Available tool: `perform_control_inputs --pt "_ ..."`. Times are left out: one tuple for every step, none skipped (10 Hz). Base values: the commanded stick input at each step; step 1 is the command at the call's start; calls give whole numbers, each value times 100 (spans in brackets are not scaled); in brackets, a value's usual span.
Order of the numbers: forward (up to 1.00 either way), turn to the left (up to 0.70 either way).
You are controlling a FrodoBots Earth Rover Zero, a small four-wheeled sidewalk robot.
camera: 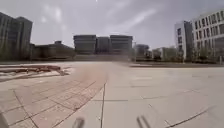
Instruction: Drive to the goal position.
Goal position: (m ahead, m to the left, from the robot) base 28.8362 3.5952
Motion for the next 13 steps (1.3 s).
perform_control_inputs --pt "70 0" --pt "70 0" --pt "70 0" --pt "70 0" --pt "70 0" --pt "70 0" --pt "70 0" --pt "70 0" --pt "70 0" --pt "70 0" --pt "70 0" --pt "70 0" --pt "70 0"
